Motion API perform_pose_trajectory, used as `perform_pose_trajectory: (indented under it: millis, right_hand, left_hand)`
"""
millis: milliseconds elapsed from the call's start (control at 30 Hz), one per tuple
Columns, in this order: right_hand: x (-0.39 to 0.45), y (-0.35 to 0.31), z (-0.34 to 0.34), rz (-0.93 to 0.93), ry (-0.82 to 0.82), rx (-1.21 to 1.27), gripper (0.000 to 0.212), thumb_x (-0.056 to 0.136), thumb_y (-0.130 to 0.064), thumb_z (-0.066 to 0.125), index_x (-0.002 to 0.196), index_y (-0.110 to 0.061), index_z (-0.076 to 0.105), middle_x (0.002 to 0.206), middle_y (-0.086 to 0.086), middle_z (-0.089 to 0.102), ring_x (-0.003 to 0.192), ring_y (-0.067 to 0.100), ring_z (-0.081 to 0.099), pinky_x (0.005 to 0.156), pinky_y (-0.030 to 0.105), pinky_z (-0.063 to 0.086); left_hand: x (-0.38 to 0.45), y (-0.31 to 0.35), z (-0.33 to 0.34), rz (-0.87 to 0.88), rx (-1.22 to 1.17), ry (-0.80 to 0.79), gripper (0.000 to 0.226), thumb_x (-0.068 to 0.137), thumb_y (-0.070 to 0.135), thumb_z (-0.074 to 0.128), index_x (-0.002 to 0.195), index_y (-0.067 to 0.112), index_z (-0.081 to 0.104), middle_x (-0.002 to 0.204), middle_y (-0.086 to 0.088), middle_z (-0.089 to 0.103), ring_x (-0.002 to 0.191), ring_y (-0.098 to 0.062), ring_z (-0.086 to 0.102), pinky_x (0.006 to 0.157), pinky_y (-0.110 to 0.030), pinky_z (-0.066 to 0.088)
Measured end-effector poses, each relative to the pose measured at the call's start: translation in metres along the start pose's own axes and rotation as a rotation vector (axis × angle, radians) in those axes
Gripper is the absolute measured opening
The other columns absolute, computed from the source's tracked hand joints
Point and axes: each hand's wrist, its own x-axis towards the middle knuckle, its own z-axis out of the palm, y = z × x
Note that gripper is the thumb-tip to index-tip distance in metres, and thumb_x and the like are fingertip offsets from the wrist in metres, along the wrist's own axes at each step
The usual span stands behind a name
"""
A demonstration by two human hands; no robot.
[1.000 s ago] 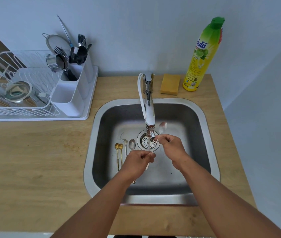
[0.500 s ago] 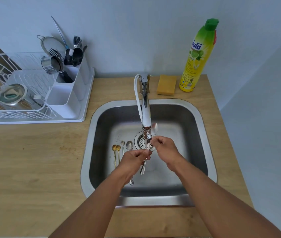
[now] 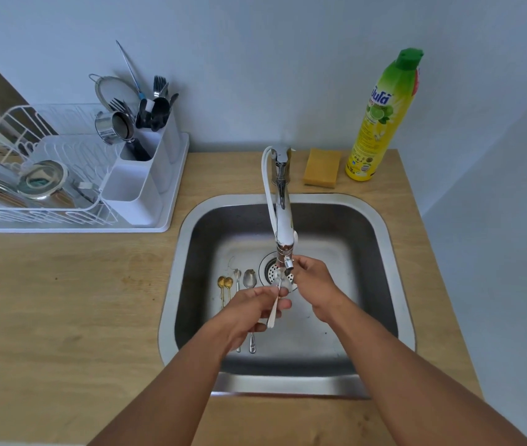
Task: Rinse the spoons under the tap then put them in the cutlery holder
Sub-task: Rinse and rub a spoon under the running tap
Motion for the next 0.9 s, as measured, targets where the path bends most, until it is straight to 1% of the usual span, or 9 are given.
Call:
perform_pose_trajectory:
  millis: [133, 233, 300, 400, 467, 567, 700, 767, 900]
  right_hand:
    - [-0.004, 0.009, 0.001, 0.023, -0.026, -0.02, 0.023, 0.104, -0.023, 0.058, 0.103, -0.011, 0.078, 0.088, 0.007, 0.077, 0.071, 0.002, 0.065, 0.063, 0.009, 0.046]
    - [-0.006, 0.01, -0.001, -0.009, -0.032, -0.045, 0.018, 0.101, -0.022, 0.063, 0.099, -0.015, 0.08, 0.089, 0.0, 0.079, 0.069, -0.003, 0.069, 0.058, 0.004, 0.046]
    - [-0.007, 0.01, 0.0, -0.042, -0.036, -0.09, 0.018, 0.101, -0.022, 0.064, 0.097, -0.015, 0.08, 0.084, -0.005, 0.078, 0.07, -0.004, 0.07, 0.055, 0.004, 0.046]
    - [-0.007, 0.008, -0.001, -0.069, -0.018, -0.168, 0.02, 0.102, -0.022, 0.062, 0.093, -0.014, 0.078, 0.09, -0.002, 0.079, 0.081, 0.005, 0.073, 0.058, 0.007, 0.048]
    - [-0.004, 0.005, -0.004, -0.059, -0.016, -0.132, 0.021, 0.101, -0.016, 0.06, 0.09, -0.01, 0.077, 0.091, 0.004, 0.08, 0.078, 0.011, 0.073, 0.055, 0.01, 0.049]
    - [0.001, -0.001, -0.011, -0.072, 0.004, -0.126, 0.029, 0.102, -0.018, 0.059, 0.08, -0.022, 0.077, 0.076, -0.013, 0.076, 0.064, -0.006, 0.064, 0.052, 0.006, 0.044]
    - [0.005, -0.004, -0.019, -0.086, 0.012, -0.121, 0.027, 0.103, -0.025, 0.062, 0.081, -0.025, 0.077, 0.07, -0.026, 0.073, 0.062, -0.015, 0.061, 0.054, 0.002, 0.041]
    - [0.006, -0.003, -0.023, -0.082, 0.016, -0.129, 0.022, 0.101, -0.026, 0.064, 0.084, -0.026, 0.078, 0.072, -0.026, 0.074, 0.066, -0.016, 0.063, 0.055, 0.0, 0.041]
    - [0.006, 0.001, -0.027, -0.064, 0.016, -0.167, 0.02, 0.098, -0.031, 0.069, 0.08, -0.033, 0.076, 0.074, -0.025, 0.075, 0.071, -0.011, 0.066, 0.063, 0.008, 0.044]
  left_hand:
    - [0.009, 0.006, 0.01, -0.02, -0.138, 0.091, 0.024, 0.1, 0.04, 0.063, 0.102, 0.026, 0.083, 0.086, 0.012, 0.076, 0.084, -0.015, 0.058, 0.072, -0.033, 0.043]
    - [0.01, 0.008, 0.016, -0.043, -0.128, 0.152, 0.021, 0.094, 0.044, 0.07, 0.104, 0.027, 0.08, 0.093, 0.014, 0.08, 0.092, -0.016, 0.063, 0.079, -0.036, 0.044]
    - [0.01, 0.008, 0.02, -0.037, -0.107, 0.206, 0.018, 0.091, 0.042, 0.074, 0.102, 0.029, 0.079, 0.092, 0.015, 0.08, 0.09, -0.014, 0.063, 0.072, -0.033, 0.042]
    - [0.01, 0.009, 0.026, 0.01, -0.091, 0.275, 0.014, 0.088, 0.039, 0.078, 0.097, 0.027, 0.079, 0.085, 0.014, 0.08, 0.076, -0.009, 0.061, 0.058, -0.026, 0.036]
    - [0.008, 0.009, 0.03, 0.048, -0.096, 0.268, 0.014, 0.09, 0.038, 0.077, 0.097, 0.026, 0.079, 0.082, 0.014, 0.08, 0.06, 0.002, 0.064, 0.055, -0.022, 0.038]
    - [0.003, 0.005, 0.033, 0.074, -0.07, 0.262, 0.015, 0.091, 0.038, 0.076, 0.098, 0.025, 0.08, 0.082, 0.014, 0.08, 0.048, 0.004, 0.06, 0.061, -0.024, 0.04]
    - [-0.003, -0.008, 0.031, 0.087, -0.03, 0.231, 0.016, 0.093, 0.035, 0.076, 0.098, 0.02, 0.082, 0.083, 0.01, 0.08, 0.058, -0.002, 0.058, 0.057, -0.017, 0.048]
    - [-0.006, -0.014, 0.03, 0.102, -0.009, 0.231, 0.016, 0.092, 0.033, 0.076, 0.095, 0.019, 0.082, 0.08, 0.01, 0.079, 0.063, -0.003, 0.06, 0.063, -0.017, 0.049]
    - [-0.011, -0.021, 0.027, 0.044, 0.081, 0.228, 0.017, 0.091, 0.041, 0.075, 0.094, 0.027, 0.082, 0.082, 0.017, 0.078, 0.069, -0.003, 0.062, 0.057, -0.018, 0.045]
